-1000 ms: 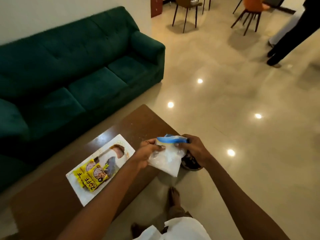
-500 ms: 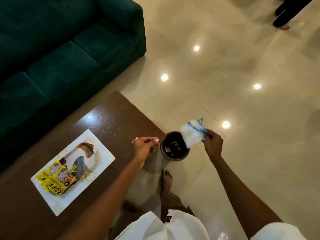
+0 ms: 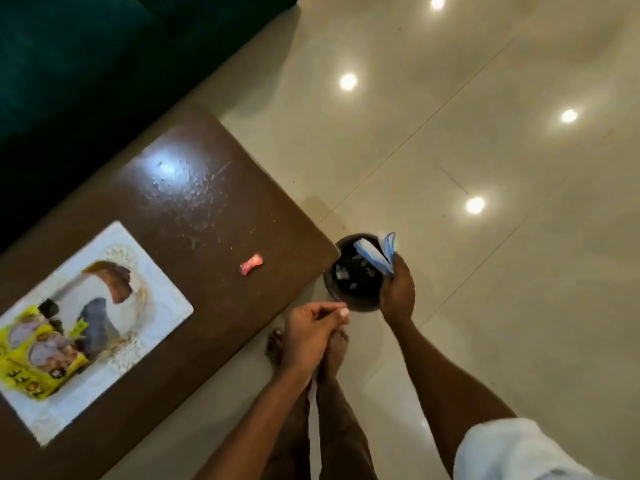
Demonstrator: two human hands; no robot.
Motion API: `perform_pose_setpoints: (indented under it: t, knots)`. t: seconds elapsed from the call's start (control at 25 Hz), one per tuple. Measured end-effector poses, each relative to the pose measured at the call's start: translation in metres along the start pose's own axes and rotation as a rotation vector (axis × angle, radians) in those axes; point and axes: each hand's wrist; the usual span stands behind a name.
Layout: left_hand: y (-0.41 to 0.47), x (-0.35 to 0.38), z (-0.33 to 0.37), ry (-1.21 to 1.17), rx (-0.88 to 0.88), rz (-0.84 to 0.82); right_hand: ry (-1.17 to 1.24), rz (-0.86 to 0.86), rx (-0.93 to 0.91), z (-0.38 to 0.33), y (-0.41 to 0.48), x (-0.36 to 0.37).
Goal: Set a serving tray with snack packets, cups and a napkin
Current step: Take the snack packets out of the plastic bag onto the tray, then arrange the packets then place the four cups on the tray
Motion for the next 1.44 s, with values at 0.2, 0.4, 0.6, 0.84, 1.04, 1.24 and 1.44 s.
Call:
perform_pose_setpoints:
  t: [0.2, 0.4, 0.6, 0.84, 1.04, 1.24, 1.44]
  knots:
    - [0.032, 0.000, -0.039, -0.013, -0.066, 0.041, -0.266, -0.345, 0.094, 0.048, 0.006, 0.043]
    - [0.026, -0.011, -0.041, -0.055, -0.096, 0.072, -0.400, -0.484, -0.030, 0.052, -0.016, 0.033]
    - [-0.008, -0.053, -0.035, -0.061, -0.075, 0.094, -0.343, -0.491, -0.182, -0.016, -0.065, 0.030]
    - [-0.090, -0.177, -0.017, -0.114, -0.019, 0.338, -0.250, -0.497, -0.425, -0.150, -0.176, 0.030]
    - [-0.157, -0.311, -0.015, -0.273, -0.015, 0.567, -0.305, -0.564, -0.643, -0.247, -0.270, 0.054]
    - [-0.176, -0.455, -0.064, -0.212, -0.016, 0.698, -0.323, -0.580, -0.810, -0.332, -0.356, 0.141]
    - [-0.137, -0.573, -0.121, -0.300, -0.019, 0.705, -0.277, -0.617, -0.803, -0.388, -0.422, 0.258]
Point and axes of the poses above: each hand's wrist, its own y-axis towards the middle knuckle, its own x-axis out of the palm, z = x × y, and after that the axes turned 3 degrees about z, right-handed
